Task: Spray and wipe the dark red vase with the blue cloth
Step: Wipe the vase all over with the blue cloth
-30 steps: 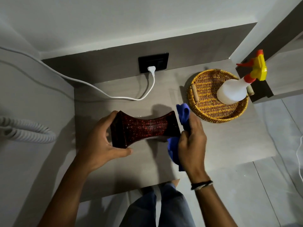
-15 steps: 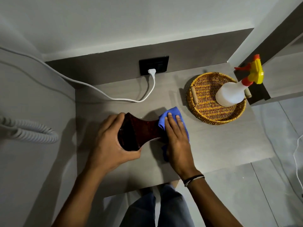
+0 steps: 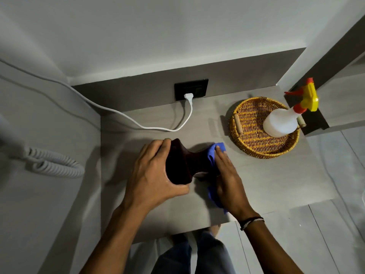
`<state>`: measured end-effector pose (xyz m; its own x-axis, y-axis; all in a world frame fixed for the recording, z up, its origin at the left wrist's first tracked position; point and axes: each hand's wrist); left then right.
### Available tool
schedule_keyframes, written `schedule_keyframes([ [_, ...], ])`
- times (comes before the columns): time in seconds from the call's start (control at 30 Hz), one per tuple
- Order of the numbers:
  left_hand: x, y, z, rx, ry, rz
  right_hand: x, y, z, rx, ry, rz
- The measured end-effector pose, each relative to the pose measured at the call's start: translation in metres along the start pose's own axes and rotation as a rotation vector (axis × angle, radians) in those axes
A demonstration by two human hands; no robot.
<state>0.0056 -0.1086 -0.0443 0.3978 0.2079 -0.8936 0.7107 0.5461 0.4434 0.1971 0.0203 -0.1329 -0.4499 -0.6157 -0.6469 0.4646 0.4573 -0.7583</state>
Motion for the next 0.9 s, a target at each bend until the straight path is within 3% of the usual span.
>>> schedule_keyframes([
  [0.17,0.004,0.008,-0.008,0.017,0.021,0.001,0.015,-0.061,0.014,-0.213,-0.001,-0.313],
  [0.23,0.004,0.004,-0.007,0.028,0.018,0.004,0.016,-0.055,0.016,-0.261,-0.029,-0.311],
  [0.37,0.001,0.0,-0.003,0.044,0.022,-0.007,0.007,-0.01,0.009,-0.069,-0.049,-0.029],
  [0.43,0.0,0.002,-0.003,0.036,0.017,-0.005,0.006,-0.012,0.004,-0.024,-0.001,-0.052],
  [0.53,0.001,0.002,-0.006,0.017,-0.005,0.033,0.024,-0.052,0.007,-0.212,0.09,-0.233],
  [0.63,-0.002,-0.003,-0.008,-0.009,-0.008,0.094,0.037,-0.061,0.012,-0.327,0.064,-0.27],
  [0.77,-0.006,-0.006,-0.005,0.012,-0.015,-0.005,0.014,-0.01,-0.005,-0.098,-0.006,0.001],
  [0.9,-0.01,-0.005,-0.009,-0.029,-0.003,-0.014,-0.007,0.019,-0.016,0.024,0.17,-0.051],
])
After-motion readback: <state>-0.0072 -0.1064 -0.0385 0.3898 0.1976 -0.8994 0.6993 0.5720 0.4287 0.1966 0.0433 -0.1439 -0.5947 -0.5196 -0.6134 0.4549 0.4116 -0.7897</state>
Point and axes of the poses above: each hand's wrist, its own z-axis away from the middle knuckle, its own x-axis out of the palm, y = z × x, and after that the axes turned 4 degrees about -x, right-handed
